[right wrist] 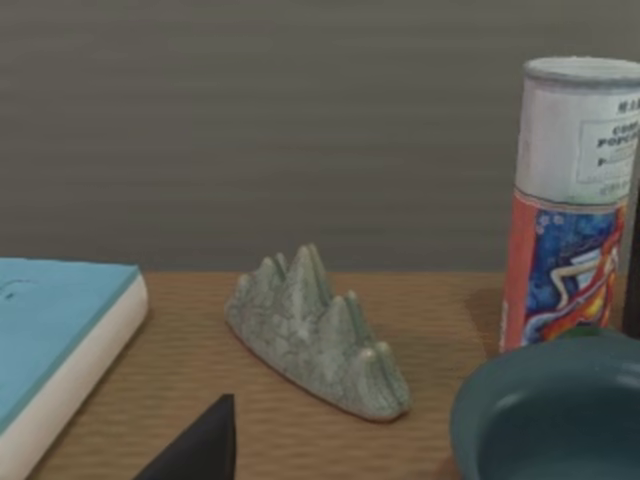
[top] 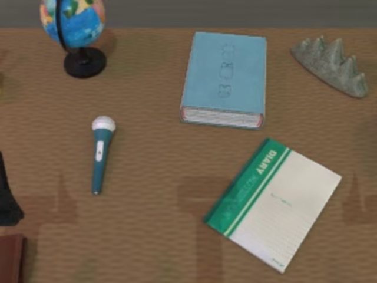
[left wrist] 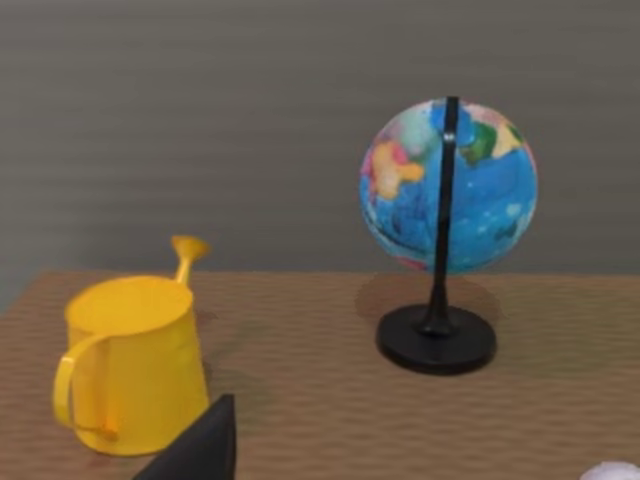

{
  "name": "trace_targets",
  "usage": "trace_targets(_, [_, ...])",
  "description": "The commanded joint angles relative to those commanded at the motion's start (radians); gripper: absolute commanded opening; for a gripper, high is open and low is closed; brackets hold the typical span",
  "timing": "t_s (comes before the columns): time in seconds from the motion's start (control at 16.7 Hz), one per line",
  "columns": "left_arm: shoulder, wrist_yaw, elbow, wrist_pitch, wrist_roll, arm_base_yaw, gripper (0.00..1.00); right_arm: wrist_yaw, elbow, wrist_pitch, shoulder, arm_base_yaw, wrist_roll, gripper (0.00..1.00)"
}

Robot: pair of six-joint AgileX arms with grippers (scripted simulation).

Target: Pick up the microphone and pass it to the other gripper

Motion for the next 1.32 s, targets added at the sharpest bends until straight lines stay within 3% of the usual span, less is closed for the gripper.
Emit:
trace_targets(0.24, [0.031,0.001,0.027,-0.022,-0.005,-0.009,1.0,0.0,0.0,0.0,0.0,0.0,0.0,1.0])
trace_targets(0.48, [0.222,-0.003,0.175,-0.14,-0.034,-0.05,1.0,0.0,0.0,0.0,0.0,0.0,0.0,1.0])
trace_targets(1.32, [1.558,-0.017,1.074,-0.726,-0.24,-0.265,1.0,0.0,0.0,0.0,0.0,0.0,0.0,1.0])
